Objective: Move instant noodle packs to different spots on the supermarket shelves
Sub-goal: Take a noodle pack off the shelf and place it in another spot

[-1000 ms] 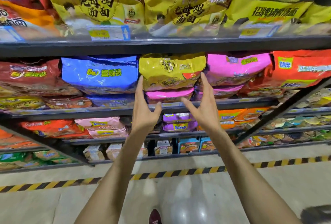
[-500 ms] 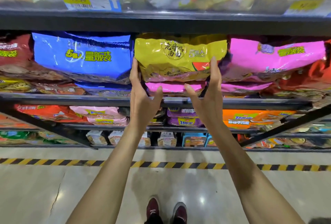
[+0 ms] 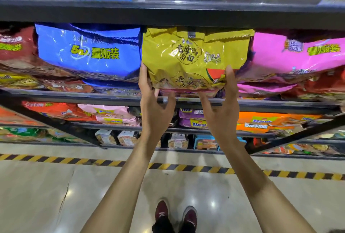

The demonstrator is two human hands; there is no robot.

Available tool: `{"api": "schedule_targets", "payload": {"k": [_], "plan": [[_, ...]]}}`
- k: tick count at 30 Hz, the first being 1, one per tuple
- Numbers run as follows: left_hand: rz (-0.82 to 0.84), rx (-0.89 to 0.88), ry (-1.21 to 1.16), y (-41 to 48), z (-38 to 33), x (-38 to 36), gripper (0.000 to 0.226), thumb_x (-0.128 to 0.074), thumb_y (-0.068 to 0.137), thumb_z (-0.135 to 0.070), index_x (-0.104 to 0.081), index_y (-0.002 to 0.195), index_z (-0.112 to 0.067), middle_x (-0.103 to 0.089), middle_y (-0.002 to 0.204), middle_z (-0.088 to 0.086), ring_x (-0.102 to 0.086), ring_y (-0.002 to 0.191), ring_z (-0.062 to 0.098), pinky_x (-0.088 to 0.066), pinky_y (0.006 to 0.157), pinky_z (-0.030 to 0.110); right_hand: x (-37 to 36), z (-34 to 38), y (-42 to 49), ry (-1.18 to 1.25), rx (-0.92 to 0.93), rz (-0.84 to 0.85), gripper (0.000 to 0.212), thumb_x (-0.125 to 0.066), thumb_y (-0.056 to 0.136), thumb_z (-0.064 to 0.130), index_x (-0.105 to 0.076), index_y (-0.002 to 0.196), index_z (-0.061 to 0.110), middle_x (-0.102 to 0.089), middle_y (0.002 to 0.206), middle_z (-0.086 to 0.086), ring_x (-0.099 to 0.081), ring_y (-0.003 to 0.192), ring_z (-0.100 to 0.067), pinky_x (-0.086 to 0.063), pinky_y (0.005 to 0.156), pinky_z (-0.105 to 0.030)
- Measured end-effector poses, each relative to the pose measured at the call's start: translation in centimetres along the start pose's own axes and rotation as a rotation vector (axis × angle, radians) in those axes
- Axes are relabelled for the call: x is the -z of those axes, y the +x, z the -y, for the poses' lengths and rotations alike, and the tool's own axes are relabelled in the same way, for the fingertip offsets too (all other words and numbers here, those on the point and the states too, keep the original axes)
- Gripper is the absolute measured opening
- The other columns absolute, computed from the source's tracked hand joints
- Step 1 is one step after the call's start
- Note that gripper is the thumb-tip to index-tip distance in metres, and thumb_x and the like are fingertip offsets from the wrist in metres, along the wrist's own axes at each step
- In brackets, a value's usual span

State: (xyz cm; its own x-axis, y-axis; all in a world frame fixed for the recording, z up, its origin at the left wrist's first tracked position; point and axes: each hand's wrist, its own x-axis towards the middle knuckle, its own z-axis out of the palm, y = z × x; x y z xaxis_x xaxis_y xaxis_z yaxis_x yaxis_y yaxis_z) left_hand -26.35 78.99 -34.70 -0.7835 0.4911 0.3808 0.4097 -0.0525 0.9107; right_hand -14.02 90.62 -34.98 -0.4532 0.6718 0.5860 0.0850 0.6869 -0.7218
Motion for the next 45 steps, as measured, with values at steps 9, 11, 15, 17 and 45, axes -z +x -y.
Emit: {"api": "schedule_targets", "payload": {"k": [9, 11, 15, 17, 45], "plan": [[0.007, 0.006, -0.002, -3.4, -0.5, 1.1, 0.101, -0.064, 0.085, 0.02, -0.011, 0.157, -0.027, -0.021, 0.165, 0.021, -0.03, 0.152, 0.038, -0.047, 0.11, 0.06, 1.7, 1.1, -2.4, -0.027, -0.012, -0.011, 0.085, -0.077, 0.088, 0.011, -0.021, 0.146, 0.04, -0.036, 0.15, 0.021, -0.049, 0.137, -0.03, -0.041, 0.101, -0.008], [0.016, 0.014, -0.008, -4.0, -0.8, 1.6, 0.1, -0.063, 0.085, 0.021, -0.012, 0.158, -0.025, -0.023, 0.162, 0.024, -0.034, 0.15, 0.04, -0.048, 0.107, 0.061, 2.0, 1.4, -2.9, -0.031, -0.009, -0.014, 0.084, -0.077, 0.087, 0.01, -0.023, 0.146, 0.037, -0.037, 0.151, 0.012, -0.052, 0.135, -0.029, -0.039, 0.098, -0.004], [0.032, -0.003, -0.015, -5.7, -1.6, 2.2, 0.093, -0.064, 0.086, 0.019, -0.017, 0.157, -0.017, -0.026, 0.157, 0.029, -0.035, 0.147, 0.043, -0.05, 0.105, 0.06, 2.7, 3.0, -3.8, -0.05, -0.02, -0.018, 0.08, -0.077, 0.087, 0.011, -0.027, 0.146, 0.03, -0.041, 0.151, 0.01, -0.055, 0.129, -0.021, -0.038, 0.093, -0.001], [0.035, -0.024, -0.006, -6.3, -1.6, 2.5, 0.091, -0.066, 0.089, 0.013, -0.017, 0.159, -0.017, -0.026, 0.159, 0.026, -0.033, 0.149, 0.043, -0.051, 0.103, 0.062, 3.2, 4.2, -3.8, -0.039, -0.049, -0.024, 0.078, -0.077, 0.087, 0.013, -0.03, 0.146, 0.033, -0.039, 0.151, 0.023, -0.06, 0.121, -0.015, -0.043, 0.084, -0.003], [0.001, -0.024, 0.199, -13.7, -15.0, 10.1, 0.075, -0.073, 0.094, -0.011, -0.031, 0.152, -0.036, -0.034, 0.144, -0.036, -0.031, 0.137, -0.02, -0.028, 0.106, 0.003, 12.9, 19.9, -6.0, -0.265, -0.102, 0.045, 0.064, -0.081, 0.08, 0.028, -0.055, 0.139, 0.029, -0.073, 0.077, -0.008, -0.065, 0.06, -0.026, -0.058, 0.058, -0.04]]}}
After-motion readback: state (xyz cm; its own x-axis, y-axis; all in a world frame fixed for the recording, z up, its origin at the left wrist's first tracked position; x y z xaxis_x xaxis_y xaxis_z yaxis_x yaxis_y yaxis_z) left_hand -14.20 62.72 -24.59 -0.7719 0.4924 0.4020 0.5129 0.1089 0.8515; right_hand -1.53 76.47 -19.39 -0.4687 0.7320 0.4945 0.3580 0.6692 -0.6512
